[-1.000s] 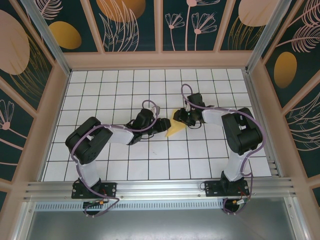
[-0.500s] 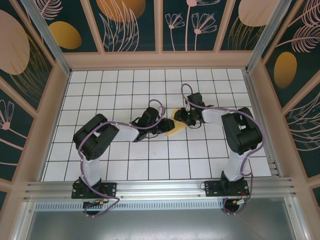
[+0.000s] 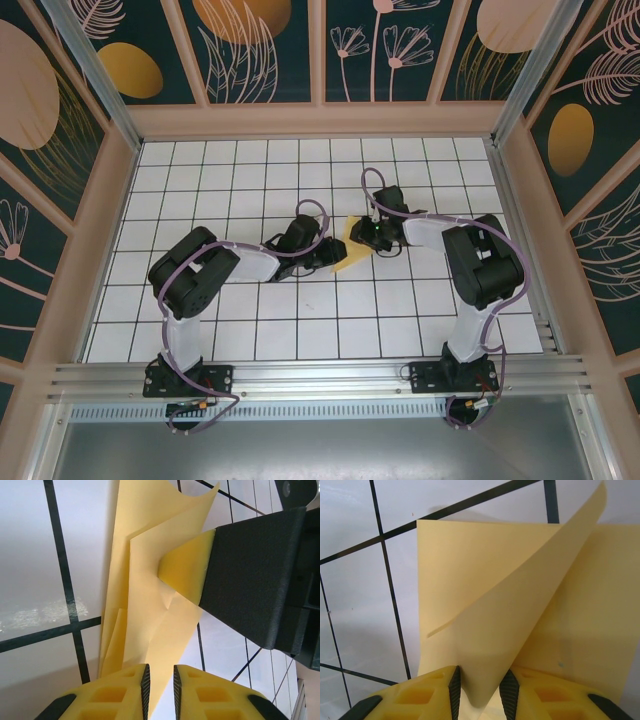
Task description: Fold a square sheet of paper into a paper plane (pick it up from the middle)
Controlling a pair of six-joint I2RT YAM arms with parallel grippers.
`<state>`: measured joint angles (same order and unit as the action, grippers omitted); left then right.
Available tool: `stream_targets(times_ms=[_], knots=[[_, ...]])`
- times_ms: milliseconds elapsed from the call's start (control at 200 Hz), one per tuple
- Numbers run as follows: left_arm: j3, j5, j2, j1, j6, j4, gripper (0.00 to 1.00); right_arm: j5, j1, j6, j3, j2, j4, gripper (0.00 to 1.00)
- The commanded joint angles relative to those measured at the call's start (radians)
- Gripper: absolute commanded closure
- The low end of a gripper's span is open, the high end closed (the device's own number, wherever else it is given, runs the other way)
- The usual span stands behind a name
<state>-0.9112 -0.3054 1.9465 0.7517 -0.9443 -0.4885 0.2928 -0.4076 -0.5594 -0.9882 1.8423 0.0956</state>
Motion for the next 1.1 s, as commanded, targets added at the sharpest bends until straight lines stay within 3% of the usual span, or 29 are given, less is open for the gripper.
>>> stream_targets(times_ms=[0,510,1096], knots=[[-0.012,0.005,0.017,-0.007,-0.005,0.021,0.78,-0.161,0.013,0.003,0.03,0.08,0.124,0.69],[0.094,0.083,-0.103,-0.046,-0.059,-0.1,0.74,-0.181,0.007,0.02,0.01,0.104,0.156,0.71],[0.036,-0.133,-0.043,-0.019,-0.032,-0.199,0.72,-0.194,0.006,0.002,-0.035,0.133,0.218,0.62]])
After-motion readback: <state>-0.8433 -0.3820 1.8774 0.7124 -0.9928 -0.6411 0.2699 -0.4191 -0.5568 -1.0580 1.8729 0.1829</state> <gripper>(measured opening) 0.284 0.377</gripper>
